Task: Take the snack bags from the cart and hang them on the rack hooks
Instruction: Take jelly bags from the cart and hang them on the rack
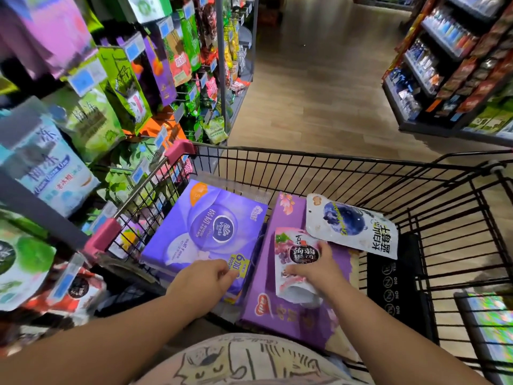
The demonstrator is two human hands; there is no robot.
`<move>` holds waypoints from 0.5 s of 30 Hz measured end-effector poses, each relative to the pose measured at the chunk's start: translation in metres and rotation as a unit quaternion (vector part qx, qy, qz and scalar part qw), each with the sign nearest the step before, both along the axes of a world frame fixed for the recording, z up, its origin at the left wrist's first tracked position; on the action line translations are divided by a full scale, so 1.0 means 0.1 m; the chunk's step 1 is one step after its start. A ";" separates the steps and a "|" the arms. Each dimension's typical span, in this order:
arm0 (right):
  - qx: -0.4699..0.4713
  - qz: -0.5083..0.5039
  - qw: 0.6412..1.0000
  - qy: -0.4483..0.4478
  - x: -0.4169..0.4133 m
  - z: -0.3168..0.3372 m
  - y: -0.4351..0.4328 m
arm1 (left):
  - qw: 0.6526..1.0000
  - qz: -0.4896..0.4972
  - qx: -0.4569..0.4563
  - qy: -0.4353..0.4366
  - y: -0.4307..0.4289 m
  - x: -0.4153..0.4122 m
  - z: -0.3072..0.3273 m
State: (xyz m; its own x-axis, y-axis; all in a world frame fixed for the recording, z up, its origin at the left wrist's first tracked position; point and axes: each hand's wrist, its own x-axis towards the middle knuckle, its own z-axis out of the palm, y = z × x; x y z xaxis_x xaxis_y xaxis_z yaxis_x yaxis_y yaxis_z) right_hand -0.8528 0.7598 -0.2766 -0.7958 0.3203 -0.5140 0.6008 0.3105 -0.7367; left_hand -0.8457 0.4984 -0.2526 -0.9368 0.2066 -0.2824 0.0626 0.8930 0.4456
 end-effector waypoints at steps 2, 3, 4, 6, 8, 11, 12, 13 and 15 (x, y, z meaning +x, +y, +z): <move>-0.046 0.032 0.997 0.051 -0.04 0.13 -0.16 | 1.000 0.002 0.002 -0.006 0.00 0.00 0.04; -0.058 0.056 0.994 0.079 -0.06 0.21 -0.24 | 1.000 0.006 0.008 -0.016 0.00 0.00 0.05; -0.070 0.078 0.989 0.106 -0.08 0.29 -0.32 | 0.999 0.014 0.024 -0.040 0.00 -0.01 0.04; -0.093 0.108 0.978 0.154 -0.14 0.46 -0.48 | 0.987 0.064 0.113 -0.089 -0.02 -0.03 0.11; -0.108 0.129 0.967 0.192 -0.19 0.63 -0.66 | 0.954 0.123 0.249 -0.109 -0.03 -0.05 0.22; -0.115 0.157 0.954 0.227 -0.29 0.83 -0.92 | 0.925 0.170 0.307 -0.148 0.03 -0.11 0.52; -0.118 0.167 0.949 0.240 -0.32 0.90 -1.02 | 0.911 0.195 0.331 -0.148 0.01 -0.13 0.61; -0.119 0.175 0.944 0.255 -0.36 0.97 -1.13 | 0.885 0.218 0.386 -0.145 -0.02 -0.15 0.63; -0.127 0.176 0.937 0.273 -0.44 1.08 -1.34 | 0.823 0.252 0.493 -0.131 -0.15 -0.17 0.62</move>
